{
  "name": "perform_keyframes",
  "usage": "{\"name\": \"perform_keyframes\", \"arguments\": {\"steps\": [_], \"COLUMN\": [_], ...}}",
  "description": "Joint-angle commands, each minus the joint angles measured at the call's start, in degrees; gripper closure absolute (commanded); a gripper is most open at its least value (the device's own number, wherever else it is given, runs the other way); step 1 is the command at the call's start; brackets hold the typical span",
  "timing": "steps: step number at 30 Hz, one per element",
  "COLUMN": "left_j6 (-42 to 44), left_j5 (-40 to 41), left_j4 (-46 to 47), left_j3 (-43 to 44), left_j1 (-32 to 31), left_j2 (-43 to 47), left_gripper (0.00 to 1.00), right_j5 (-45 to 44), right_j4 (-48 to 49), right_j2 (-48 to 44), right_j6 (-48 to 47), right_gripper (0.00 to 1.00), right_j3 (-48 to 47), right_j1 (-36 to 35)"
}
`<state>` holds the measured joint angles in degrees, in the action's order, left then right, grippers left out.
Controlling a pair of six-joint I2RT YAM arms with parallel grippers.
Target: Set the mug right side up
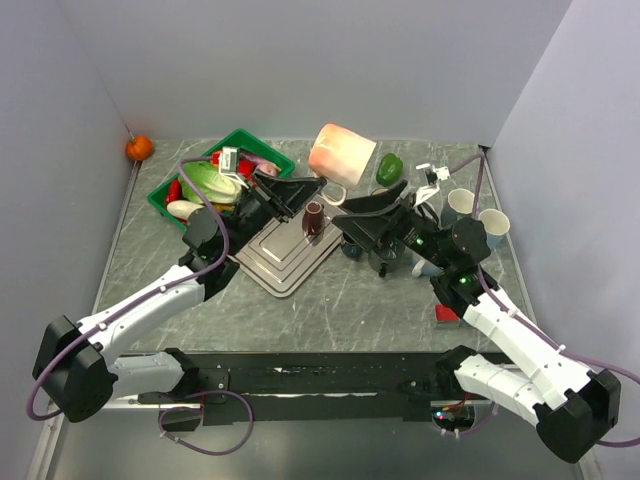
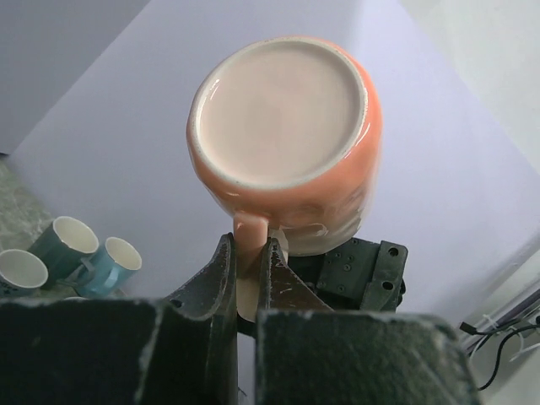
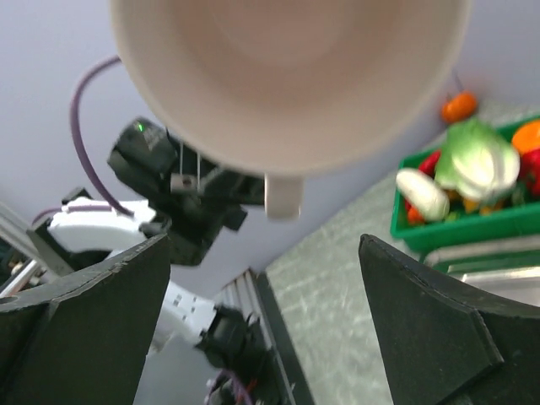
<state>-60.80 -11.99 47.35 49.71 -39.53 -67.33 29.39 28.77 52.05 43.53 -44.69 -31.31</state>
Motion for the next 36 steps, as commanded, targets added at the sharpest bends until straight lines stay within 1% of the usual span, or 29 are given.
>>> {"name": "perform_keyframes", "arguments": {"steps": [1, 11, 12, 14, 18, 20, 21, 22, 23, 25, 26, 27, 32, 33, 34, 35, 36], "left_j6": [-4.07, -4.24, -4.24, -3.9, -3.45, -3.37, -3.37, -3.37, -3.45, -3.54, -3.54, -3.37, -1.7, -1.09, -0.56, -0.12, 0.41], "left_j5": [1.97, 1.71, 1.79, 2.14, 2.5, 2.85, 2.76, 2.85, 2.76, 2.58, 2.58, 2.41, 1.53, 1.18, 0.92, 0.74, 0.56], "left_j4": [12.23, 13.37, 13.21, 13.29, 13.82, 13.91, 13.82, 13.73, 13.73, 13.82, 13.91, 13.91, 10.67, 10.22, 9.87, 9.52, 9.08], "left_j3": [0.82, 0.03, -0.14, -0.32, -1.02, -1.28, -1.29, -1.37, -1.46, -1.55, -1.64, -1.64, -0.41, -0.23, -0.23, -0.14, 0.03], "left_j1": [-1.51, -3.45, -3.71, -4.06, -4.94, -5.12, -5.21, -5.3, -5.47, -5.56, -5.65, -5.73, -5.74, -5.74, -5.74, -5.74, -5.74], "left_j2": [2.2, 2.29, 2.12, 2.12, 2.11, 2.12, 2.12, 2.03, 1.94, 1.59, 1.59, 1.59, 1.94, 1.94, 2.29, 2.38, 2.64], "left_gripper": [0.99, 0.99, 0.99, 0.99, 0.99, 0.99, 0.99, 0.99, 0.99, 0.99, 0.99, 0.99, 0.98, 0.94, 0.88, 0.68, 0.55], "right_j5": [-5.39, -9.7, -9.96, -10.49, -11.28, -11.63, -11.63, -11.63, -11.55, -11.72, -11.98, -12.16, -13.65, -14.79, -15.49, -16.02, -16.72], "right_j4": [7.79, 9.37, 9.72, 11.12, 13.23, 13.85, 13.94, 13.94, 14.29, 14.29, 14.2, 13.86, 10.17, 9.73, 8.07, 7.01, 5.95], "right_j2": [0.86, 3.76, 4.02, 4.28, 4.46, 4.64, 4.81, 4.81, 4.99, 5.16, 5.25, 5.25, 3.94, 3.33, 2.8, 1.4, 0.6], "right_j6": [-2.39, -3.27, -3.19, -3.1, -2.75, -2.75, -2.75, -2.75, -2.75, -2.66, -2.75, -2.92, -5.2, -5.73, -6.26, -7.65, -8.54], "right_gripper": [0.04, 0.17, 0.2, 0.23, 0.34, 0.37, 0.44, 0.48, 0.59, 0.75, 0.94, 1.0, 1.0, 1.0, 1.0, 1.0, 1.0], "right_j3": [-2.6, -4.18, -3.92, -3.74, -3.04, -2.95, -3.04, -3.13, -3.13, -3.3, -3.39, -3.74, -4.27, -4.01, -4.0, -4.0, -4.18], "right_j1": [-1.38, -2.26, -2.35, -2.53, -2.7, -2.7, -2.7, -2.7, -2.62, -2.7, -2.79, -2.79, -2.79, -2.88, -2.79, -2.88, -2.79]}}
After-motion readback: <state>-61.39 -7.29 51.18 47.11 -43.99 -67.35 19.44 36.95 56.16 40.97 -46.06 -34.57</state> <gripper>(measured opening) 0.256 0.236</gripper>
